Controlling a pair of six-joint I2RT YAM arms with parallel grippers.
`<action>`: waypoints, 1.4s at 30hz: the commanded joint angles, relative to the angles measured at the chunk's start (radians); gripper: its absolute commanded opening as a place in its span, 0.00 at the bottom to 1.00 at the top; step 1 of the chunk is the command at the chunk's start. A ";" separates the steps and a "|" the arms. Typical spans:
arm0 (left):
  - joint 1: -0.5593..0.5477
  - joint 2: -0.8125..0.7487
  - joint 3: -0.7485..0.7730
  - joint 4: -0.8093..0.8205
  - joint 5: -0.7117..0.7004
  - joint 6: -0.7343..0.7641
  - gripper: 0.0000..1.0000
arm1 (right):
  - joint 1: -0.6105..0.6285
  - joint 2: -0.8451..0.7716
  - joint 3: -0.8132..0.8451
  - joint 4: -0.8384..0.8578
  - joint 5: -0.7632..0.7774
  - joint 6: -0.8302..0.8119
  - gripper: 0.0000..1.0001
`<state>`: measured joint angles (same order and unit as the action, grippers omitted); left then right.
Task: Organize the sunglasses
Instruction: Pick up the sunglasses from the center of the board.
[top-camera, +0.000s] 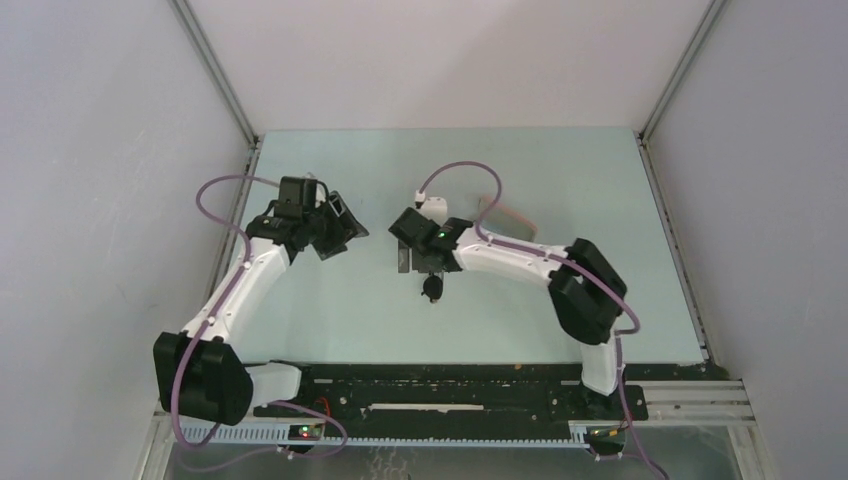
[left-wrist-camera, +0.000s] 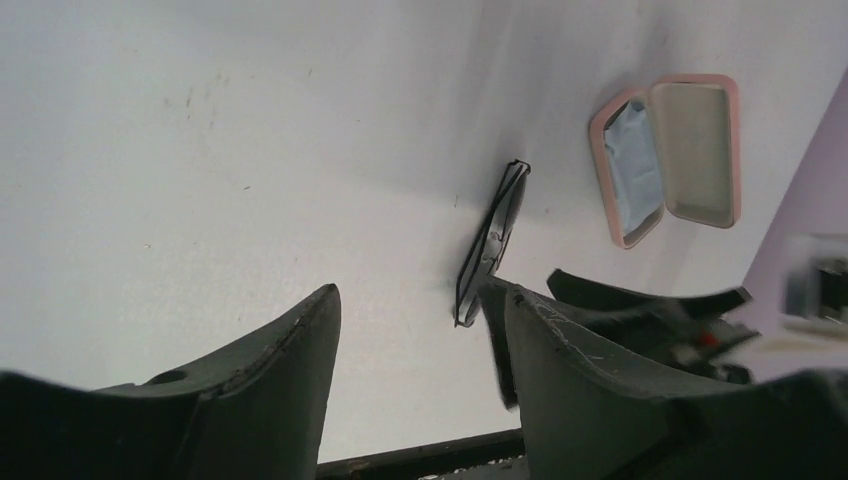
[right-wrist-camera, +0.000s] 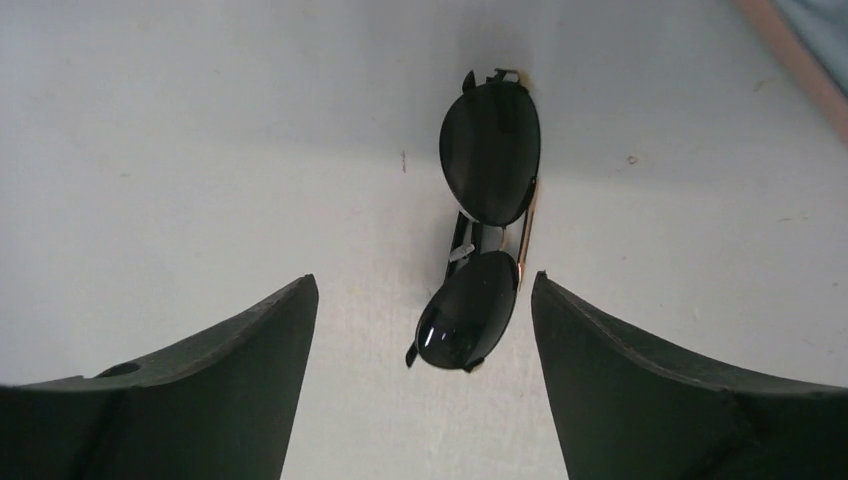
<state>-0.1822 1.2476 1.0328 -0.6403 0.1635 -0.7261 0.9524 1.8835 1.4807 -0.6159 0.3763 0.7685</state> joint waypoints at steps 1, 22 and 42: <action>0.027 -0.060 -0.041 -0.002 0.004 0.021 0.66 | 0.028 0.105 0.103 -0.150 0.060 -0.041 0.88; 0.070 -0.040 -0.117 0.071 0.059 0.005 0.64 | -0.030 0.283 0.148 -0.134 0.048 -0.071 0.67; 0.070 -0.017 -0.141 0.106 0.088 0.004 0.63 | -0.080 0.174 0.005 0.045 0.028 -0.308 0.25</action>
<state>-0.1200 1.2217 0.9142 -0.5663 0.2245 -0.7261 0.8761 2.0926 1.5158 -0.5850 0.3744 0.5732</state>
